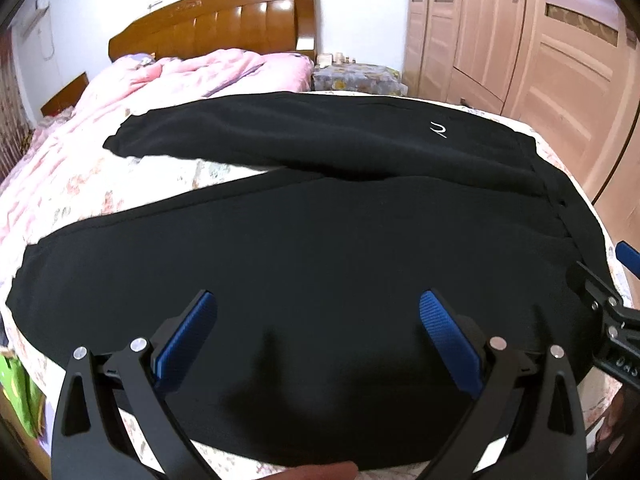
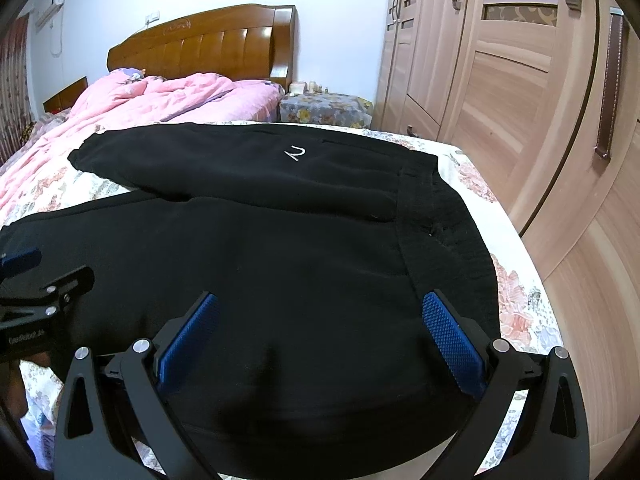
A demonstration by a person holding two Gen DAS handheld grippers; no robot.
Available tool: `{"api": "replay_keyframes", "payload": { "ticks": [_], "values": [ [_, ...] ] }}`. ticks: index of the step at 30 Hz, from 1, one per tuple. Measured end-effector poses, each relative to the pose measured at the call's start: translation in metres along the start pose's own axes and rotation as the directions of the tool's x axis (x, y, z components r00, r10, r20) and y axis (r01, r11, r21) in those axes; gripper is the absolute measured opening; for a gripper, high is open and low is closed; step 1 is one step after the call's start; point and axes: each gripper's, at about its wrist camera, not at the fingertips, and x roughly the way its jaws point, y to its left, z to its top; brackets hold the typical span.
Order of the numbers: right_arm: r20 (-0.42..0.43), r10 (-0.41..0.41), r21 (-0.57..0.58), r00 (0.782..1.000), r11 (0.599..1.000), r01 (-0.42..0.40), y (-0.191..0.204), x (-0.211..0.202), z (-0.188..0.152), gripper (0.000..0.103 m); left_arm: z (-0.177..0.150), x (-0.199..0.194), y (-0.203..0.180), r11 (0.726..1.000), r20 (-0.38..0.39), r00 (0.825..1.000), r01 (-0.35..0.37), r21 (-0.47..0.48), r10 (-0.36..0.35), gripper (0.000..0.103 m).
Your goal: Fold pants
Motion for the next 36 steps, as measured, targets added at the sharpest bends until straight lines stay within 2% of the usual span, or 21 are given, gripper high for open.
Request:
{"api": "replay_keyframes", "payload": {
  "ticks": [4, 12, 17, 20, 23, 25, 29, 36],
  "values": [
    [0.001, 0.004, 0.004, 1.0, 1.0, -0.004, -0.001, -0.001, 0.001, 0.099, -0.009, -0.007, -0.001, 0.998, 0.027, 0.998, -0.058, -0.006, 0.058, 0.101],
    [-0.006, 0.015, 0.024, 1.0, 1.0, -0.015, -0.005, 0.0, 0.0, 0.099, -0.006, -0.014, 0.005, 0.995, 0.055, 0.994, -0.094, -0.036, 0.096, 0.101],
    [-0.009, 0.02, 0.025, 1.0, 0.999, -0.02, -0.005, 0.0, 0.0, 0.099, -0.005, -0.008, 0.016, 0.996, -0.003, 1.0, -0.011, -0.093, 0.011, 0.101],
    [-0.012, 0.024, 0.025, 1.0, 0.999, -0.023, -0.003, 0.0, -0.001, 0.099, -0.005, -0.003, 0.011, 1.0, -0.016, 1.0, 0.005, -0.005, -0.005, 0.101],
    [-0.014, 0.025, 0.022, 1.0, 0.999, -0.025, -0.002, 0.0, -0.002, 0.099, -0.007, 0.003, 0.015, 1.0, -0.047, 0.999, -0.012, -0.015, 0.012, 0.101],
    [-0.017, 0.026, 0.02, 1.0, 0.999, -0.026, -0.002, 0.001, -0.002, 0.099, -0.008, 0.005, 0.019, 0.998, -0.054, 0.997, -0.064, -0.017, 0.063, 0.101],
    [-0.018, 0.024, 0.018, 1.0, 1.0, -0.024, -0.002, 0.001, -0.003, 0.099, -0.004, 0.004, 0.023, 0.99, -0.011, 0.99, -0.14, 0.019, 0.141, 0.102],
    [-0.007, 0.018, -0.007, 1.0, 1.0, -0.018, 0.002, -0.001, 0.001, 0.099, 0.021, 0.012, 0.023, 0.99, 0.023, 0.991, -0.129, 0.047, 0.129, 0.102]
  ]
}}
